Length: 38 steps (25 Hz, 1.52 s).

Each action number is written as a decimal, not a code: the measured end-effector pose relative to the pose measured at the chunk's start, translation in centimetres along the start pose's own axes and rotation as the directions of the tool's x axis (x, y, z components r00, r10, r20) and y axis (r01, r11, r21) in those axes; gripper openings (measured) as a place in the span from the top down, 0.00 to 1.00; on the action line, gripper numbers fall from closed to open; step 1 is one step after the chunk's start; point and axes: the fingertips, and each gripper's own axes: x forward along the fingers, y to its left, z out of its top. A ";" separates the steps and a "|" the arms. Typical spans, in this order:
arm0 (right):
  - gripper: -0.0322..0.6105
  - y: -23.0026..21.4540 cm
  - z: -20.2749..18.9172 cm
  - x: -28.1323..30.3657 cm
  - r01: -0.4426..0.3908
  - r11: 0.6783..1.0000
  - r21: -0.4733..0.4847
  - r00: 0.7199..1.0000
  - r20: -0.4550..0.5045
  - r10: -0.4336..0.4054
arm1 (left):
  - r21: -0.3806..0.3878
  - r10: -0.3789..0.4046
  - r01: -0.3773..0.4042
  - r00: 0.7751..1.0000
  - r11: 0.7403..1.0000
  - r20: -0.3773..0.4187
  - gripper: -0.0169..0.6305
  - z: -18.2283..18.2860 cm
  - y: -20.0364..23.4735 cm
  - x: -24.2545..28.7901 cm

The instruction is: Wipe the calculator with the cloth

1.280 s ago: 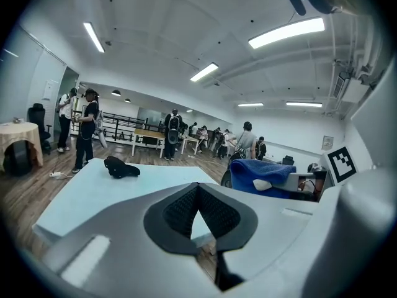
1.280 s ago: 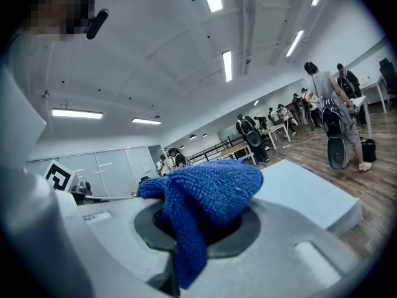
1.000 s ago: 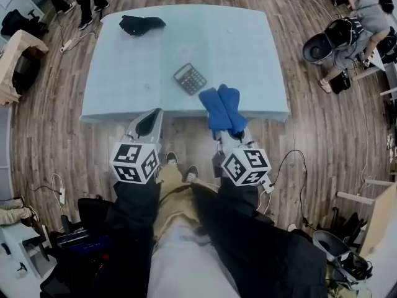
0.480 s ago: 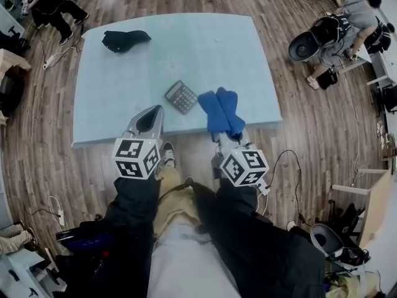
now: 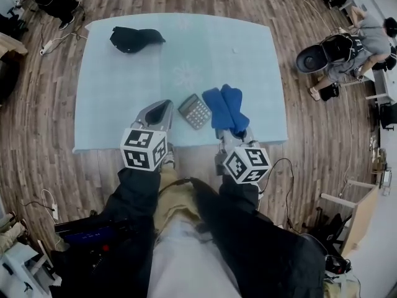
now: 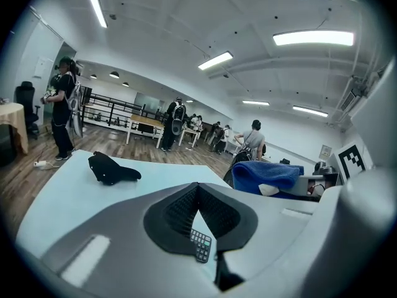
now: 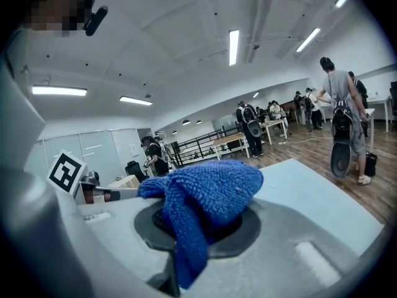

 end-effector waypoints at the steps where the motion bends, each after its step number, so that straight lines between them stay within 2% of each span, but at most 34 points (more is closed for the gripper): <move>1: 0.84 0.1 -0.1 0.3 -0.002 1.000 0.007 1.000 -0.007 0.002 | -0.004 0.001 -0.001 1.000 1.000 -0.008 0.97 0.0 0.4 0.2; 4: 0.84 -0.1 -0.9 1.2 0.004 1.000 0.026 0.999 -0.037 -0.003 | -0.014 0.000 -0.001 0.999 1.000 -0.038 0.97 -0.4 1.4 1.4; 8: 0.84 -1.7 -3.4 2.7 0.027 0.998 0.055 0.993 -0.112 -0.020 | -0.033 -0.001 -0.003 0.993 0.999 -0.118 0.97 -2.9 2.4 3.8; 12: 0.84 -4.2 -5.5 3.9 0.019 0.995 0.094 0.985 -0.175 -0.002 | -0.048 0.021 -0.032 0.977 0.998 -0.214 0.97 -6.2 2.3 6.7; 16: 0.84 -5.5 -8.7 6.0 -0.005 0.994 0.108 0.968 -0.251 0.032 | -0.073 0.045 -0.069 0.958 0.995 -0.284 0.97 -9.4 3.3 7.4; 19: 0.84 -5.1 -11.5 7.7 -0.090 0.985 0.147 0.936 -0.327 0.134 | -0.091 0.073 -0.107 0.946 0.990 -0.316 0.97 -11.2 3.9 7.4; 24: 0.84 -3.8 -15.6 10.0 -0.231 0.946 0.228 0.852 -0.422 0.310 | -0.120 0.120 -0.173 0.926 0.978 -0.358 0.97 -13.7 4.9 7.7; 29: 0.84 -2.5 -19.2 11.8 -0.305 0.907 0.290 0.780 -0.471 0.413 | -0.130 0.173 -0.239 0.907 0.962 -0.384 0.97 -15.6 6.8 7.7; 32: 0.84 -2.6 -21.4 12.7 -0.320 0.885 0.338 0.740 -0.494 0.456 | -0.128 0.198 -0.269 0.895 0.955 -0.399 0.97 -16.6 7.4 7.6; 34: 0.84 -3.1 -22.8 13.3 -0.309 0.885 0.347 0.728 -0.513 0.455 | -0.129 0.208 -0.281 0.889 0.951 -0.407 0.97 -17.1 7.6 7.4; 38: 0.85 -5.5 -23.5 14.1 -0.250 0.919 0.306 0.749 -0.540 0.384 | -0.129 0.208 -0.284 0.884 0.950 -0.419 0.97 -17.7 7.8 7.1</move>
